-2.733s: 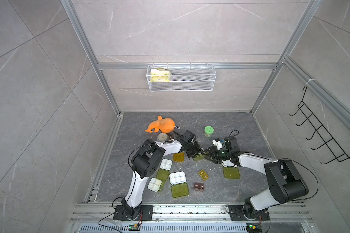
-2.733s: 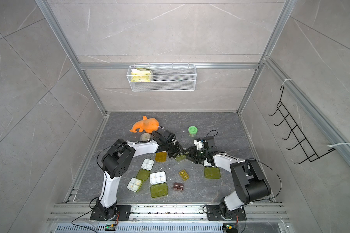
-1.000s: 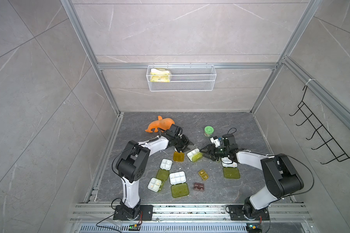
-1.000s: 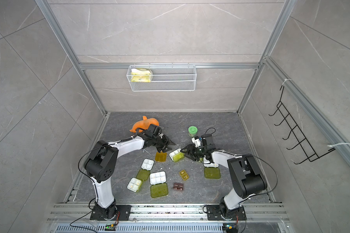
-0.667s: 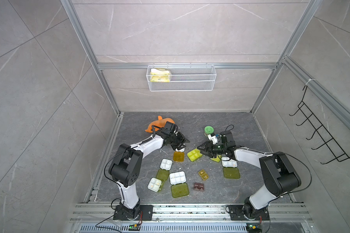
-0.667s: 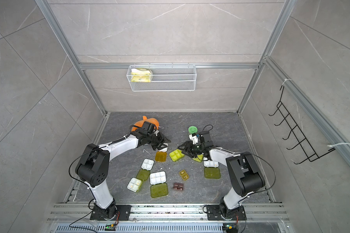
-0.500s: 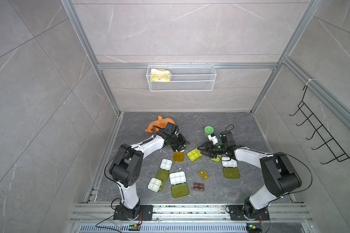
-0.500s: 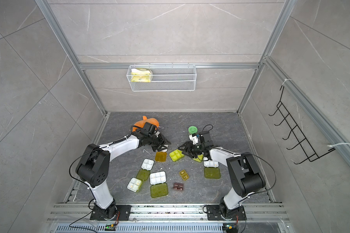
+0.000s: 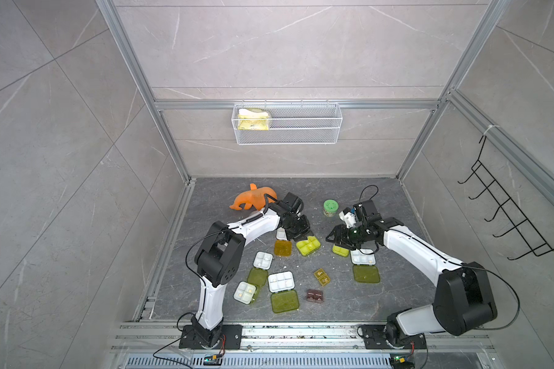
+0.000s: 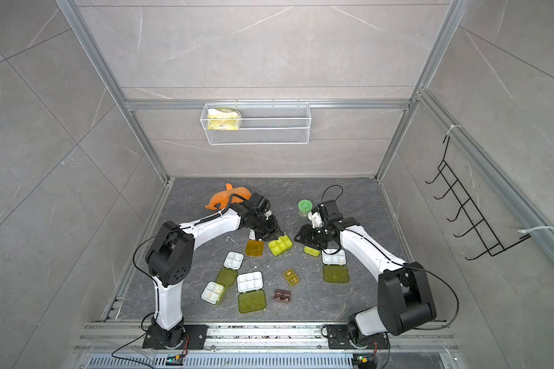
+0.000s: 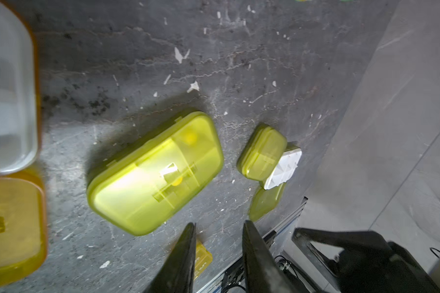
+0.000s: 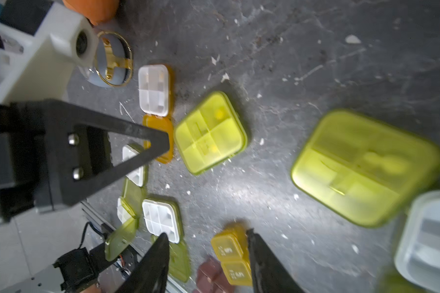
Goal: Close pillboxes
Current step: Close the lid on the pillbox.
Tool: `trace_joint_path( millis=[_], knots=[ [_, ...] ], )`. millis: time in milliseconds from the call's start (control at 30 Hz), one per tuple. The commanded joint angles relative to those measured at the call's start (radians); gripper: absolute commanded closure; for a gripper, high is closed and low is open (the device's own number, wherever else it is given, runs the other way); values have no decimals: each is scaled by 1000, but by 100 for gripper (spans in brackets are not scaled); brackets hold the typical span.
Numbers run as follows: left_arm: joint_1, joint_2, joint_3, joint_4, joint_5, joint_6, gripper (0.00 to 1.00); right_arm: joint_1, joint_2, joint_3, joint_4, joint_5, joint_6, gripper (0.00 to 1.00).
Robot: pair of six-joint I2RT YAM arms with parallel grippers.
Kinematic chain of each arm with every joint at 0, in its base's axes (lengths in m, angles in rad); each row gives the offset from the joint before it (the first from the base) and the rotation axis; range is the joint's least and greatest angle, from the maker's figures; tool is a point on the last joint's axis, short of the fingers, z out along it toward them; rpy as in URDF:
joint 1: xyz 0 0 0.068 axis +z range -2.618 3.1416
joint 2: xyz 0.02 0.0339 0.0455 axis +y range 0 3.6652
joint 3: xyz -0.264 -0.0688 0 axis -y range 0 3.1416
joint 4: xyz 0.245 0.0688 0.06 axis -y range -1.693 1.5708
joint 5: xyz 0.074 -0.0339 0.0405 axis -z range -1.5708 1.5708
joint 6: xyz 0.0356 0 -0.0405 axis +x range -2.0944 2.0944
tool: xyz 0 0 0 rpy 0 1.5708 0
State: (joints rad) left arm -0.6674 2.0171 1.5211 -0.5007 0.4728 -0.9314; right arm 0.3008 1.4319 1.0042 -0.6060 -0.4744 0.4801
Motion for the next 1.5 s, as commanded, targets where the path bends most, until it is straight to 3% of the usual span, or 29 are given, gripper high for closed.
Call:
trace_joint_path(
  millis=[0,500,1033,1233,1267,1367,1467],
  knots=[
    [5,28,54,-77,-7,65,72,4,-59,-15,-139,61,-72,49],
    [6,101,63,-55,-7,57,86,4,-38,-32,-113,14,-83,54],
    [6,128,49,-45,3,51,89,4,-19,-42,-92,-4,-89,54],
    [7,110,19,-28,4,45,89,4,-8,-47,-48,-69,-89,53],
    [8,102,16,-22,4,45,88,4,-2,-45,-33,-94,-89,51],
    [11,72,6,-12,2,38,70,4,31,-22,4,-159,-86,48],
    [12,33,-21,-1,-4,27,61,6,91,17,21,-209,-93,46]
  ],
)
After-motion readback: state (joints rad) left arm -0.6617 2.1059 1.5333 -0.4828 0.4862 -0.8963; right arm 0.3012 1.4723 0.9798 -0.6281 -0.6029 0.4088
